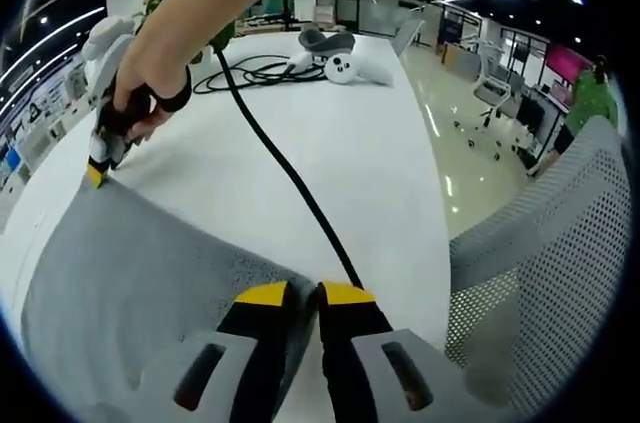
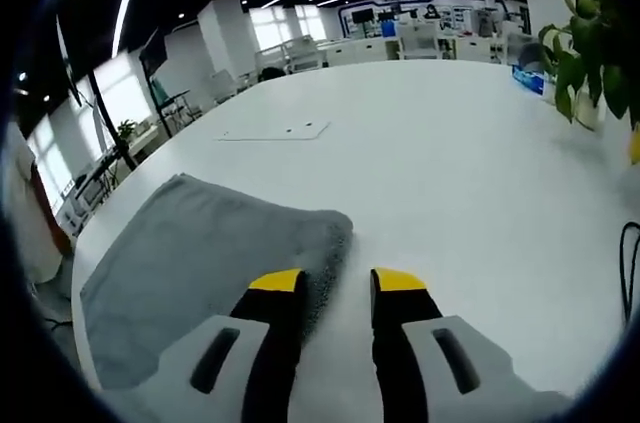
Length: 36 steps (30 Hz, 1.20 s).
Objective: Fold the towel on the table until its edges align and the towel forms a compact rectangular stack.
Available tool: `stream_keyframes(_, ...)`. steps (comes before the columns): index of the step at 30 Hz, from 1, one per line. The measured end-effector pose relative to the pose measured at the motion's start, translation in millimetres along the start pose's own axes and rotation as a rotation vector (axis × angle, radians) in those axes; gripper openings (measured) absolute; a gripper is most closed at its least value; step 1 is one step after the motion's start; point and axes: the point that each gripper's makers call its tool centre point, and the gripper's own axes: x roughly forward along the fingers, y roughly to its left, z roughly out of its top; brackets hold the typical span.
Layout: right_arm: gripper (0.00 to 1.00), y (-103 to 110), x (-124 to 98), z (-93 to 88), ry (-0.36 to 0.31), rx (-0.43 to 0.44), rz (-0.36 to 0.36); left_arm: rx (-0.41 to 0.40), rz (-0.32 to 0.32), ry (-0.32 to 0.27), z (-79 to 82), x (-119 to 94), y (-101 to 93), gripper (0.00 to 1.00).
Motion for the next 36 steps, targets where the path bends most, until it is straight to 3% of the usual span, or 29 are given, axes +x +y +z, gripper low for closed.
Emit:
stream_keyframes(6,0.22,0,2,4.6,-0.016,-0.001,-0.003,0.022,0.021,-0.003,-0.5,0,1.3,0.08)
stream_keyframes(13,0.04,6,8,0.0,0.001,0.002,0.027,0.027,0.029,-0.026,-0.8,-1,3.2,0.05)
stream_keyframes(25,0.01,9,-2,7.6,-0.001,0.048,0.032,0.011,0.028,-0.045,5.9,-8,6.7,0.03)
stream_keyframes(36,0.01,19,-10,26.8,-0.018,0.041,0.047,-0.005,0.057,-0.092,18.2,-33,12.7,0.03)
